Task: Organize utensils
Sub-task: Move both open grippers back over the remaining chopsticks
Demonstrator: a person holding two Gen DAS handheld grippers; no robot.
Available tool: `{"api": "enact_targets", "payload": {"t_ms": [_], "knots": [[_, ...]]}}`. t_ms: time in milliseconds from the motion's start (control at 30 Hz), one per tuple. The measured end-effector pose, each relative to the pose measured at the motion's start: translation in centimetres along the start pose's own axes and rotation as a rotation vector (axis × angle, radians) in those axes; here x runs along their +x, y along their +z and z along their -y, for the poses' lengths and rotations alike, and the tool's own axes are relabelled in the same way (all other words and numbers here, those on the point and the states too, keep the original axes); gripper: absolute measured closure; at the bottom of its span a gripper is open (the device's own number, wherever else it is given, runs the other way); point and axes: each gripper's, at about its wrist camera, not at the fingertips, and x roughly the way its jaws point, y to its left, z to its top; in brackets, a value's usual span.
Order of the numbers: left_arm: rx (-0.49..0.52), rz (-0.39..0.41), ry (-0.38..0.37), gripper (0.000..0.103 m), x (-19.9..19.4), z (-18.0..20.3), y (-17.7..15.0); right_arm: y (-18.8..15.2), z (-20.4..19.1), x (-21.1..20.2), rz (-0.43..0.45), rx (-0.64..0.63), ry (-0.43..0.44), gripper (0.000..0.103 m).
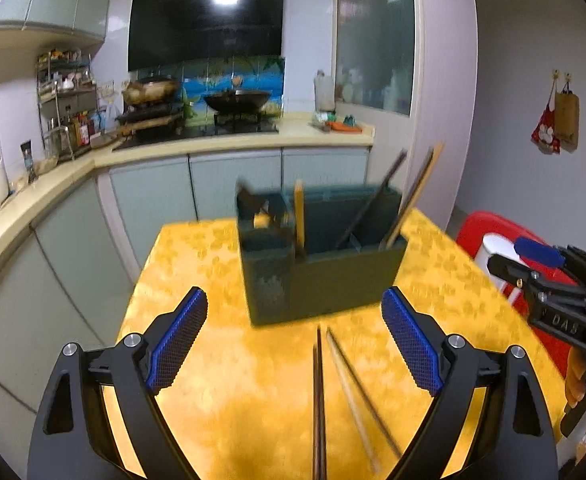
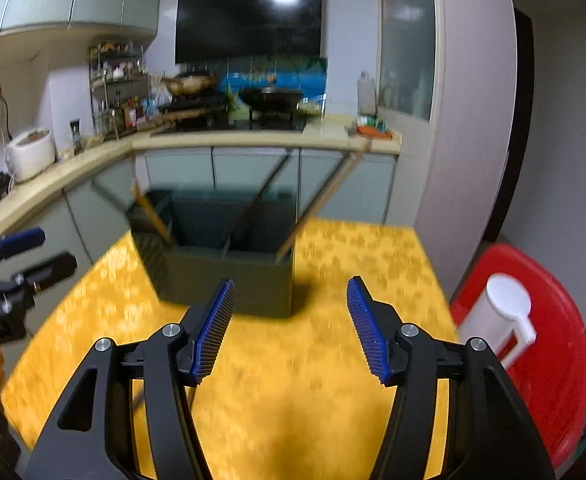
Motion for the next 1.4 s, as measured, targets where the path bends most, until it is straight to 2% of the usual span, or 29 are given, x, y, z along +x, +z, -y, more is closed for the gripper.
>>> {"api": "enact_targets", "payload": {"t_ms": [200, 433, 600, 933, 1233, 1400], "knots": [[-0.034, -0.081, 0.005, 0.017, 0.0, -1.5, -5.1, -6.6, -0.5, 0.7, -0.119, 0.027, 0.020, 0.046], [-0.032, -0.150, 0.014, 0.017, -0.5, -1.9, -10.5, -11.1, -1.7, 0.1, -0.159, 0.046, 0.043, 0.046], [0.002, -0.160, 0.005, 0.017, -1.8, -1.2, -13.3, -13.4, -3.1, -0.6, -0.166, 0.023, 0.058, 0.046], [0.082, -0.215, 0.000, 0.017, -2.9, -0.1, -17.5, -16.0, -5.0, -1.5, -0.185, -0.003, 0.106, 0.046], [0.097, -0.245, 0.034, 0.018, -2.2, -0.4, -18.7, -16.9, -7.0, -1.4, -0.188, -0.068, 0.130, 0.046], [0.103, -0.234, 0.075, 0.026, -2.0, -0.9, -18.9, -17.3, -7.7, -1.1, -0.188, -0.085, 0.141, 0.046]]}}
